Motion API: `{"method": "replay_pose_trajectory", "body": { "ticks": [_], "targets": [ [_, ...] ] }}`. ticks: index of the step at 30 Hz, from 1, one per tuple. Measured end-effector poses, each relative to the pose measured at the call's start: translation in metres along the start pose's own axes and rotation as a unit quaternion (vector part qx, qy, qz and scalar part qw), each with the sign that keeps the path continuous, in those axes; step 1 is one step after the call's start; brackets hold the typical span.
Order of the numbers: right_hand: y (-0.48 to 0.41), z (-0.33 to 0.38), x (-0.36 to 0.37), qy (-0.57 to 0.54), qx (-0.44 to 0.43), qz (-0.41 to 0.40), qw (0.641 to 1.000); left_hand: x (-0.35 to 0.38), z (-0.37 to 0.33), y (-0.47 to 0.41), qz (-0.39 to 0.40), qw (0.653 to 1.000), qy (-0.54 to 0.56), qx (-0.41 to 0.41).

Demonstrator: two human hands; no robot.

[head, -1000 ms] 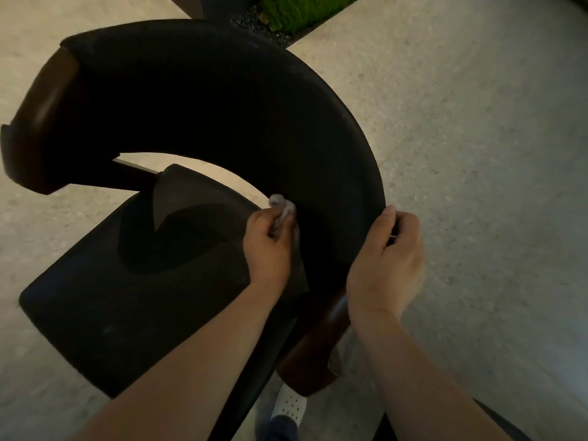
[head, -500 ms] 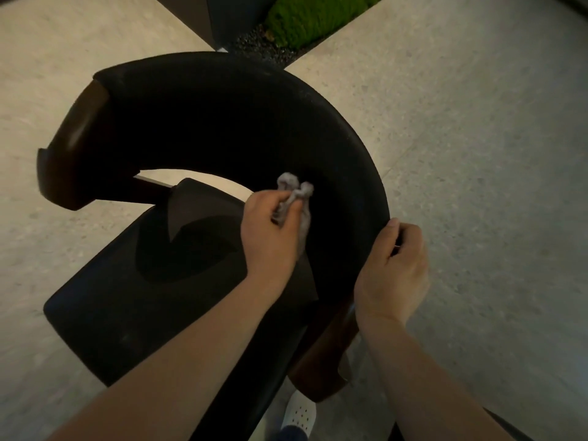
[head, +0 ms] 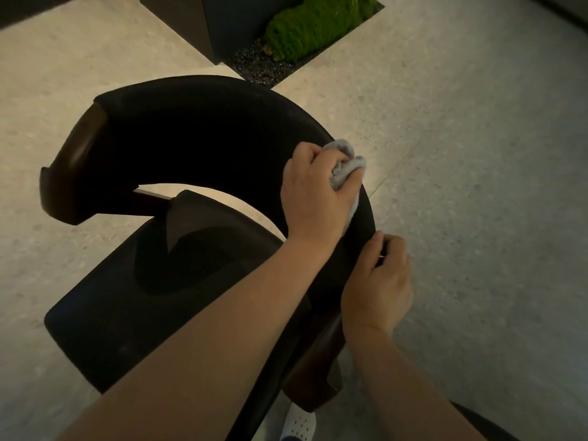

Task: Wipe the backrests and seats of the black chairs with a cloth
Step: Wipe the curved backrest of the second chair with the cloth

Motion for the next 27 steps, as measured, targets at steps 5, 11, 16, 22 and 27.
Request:
{"method": "replay_pose_trajectory", "body": {
  "ticks": [5, 11, 16, 22, 27],
  "targets": [
    [0.0, 0.002, -0.001, 0.001, 0.0, 0.0, 1.0, -0.003, 0.013, 0.005, -0.017, 0.995, 0.077, -0.063],
    [0.0, 0.003, -0.002, 0.01, -0.005, -0.003, 1.0, -0.006, 0.072, 0.036, 0.005, 0.978, 0.071, -0.195],
    [0.001, 0.002, -0.001, 0.008, 0.001, -0.003, 1.0, -0.018, 0.052, 0.02, -0.028, 0.988, 0.081, -0.126],
    [0.001, 0.002, -0.002, -0.002, -0.008, -0.008, 1.0, 0.002, 0.028, 0.024, -0.033, 0.997, 0.059, -0.037],
    [0.0, 0.001, -0.001, 0.005, -0.002, -0.009, 1.0, 0.009, 0.045, 0.03, -0.013, 0.996, 0.069, -0.062]
  ]
}}
Point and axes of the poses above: each hand's wrist, its own y-axis away from the middle knuckle, its own x-axis out of the palm, z = x × y, the point moved 9 cm from there along -y, towards the middle knuckle, and after that the axes turned 12 degrees about -y, right-handed, at the moved point
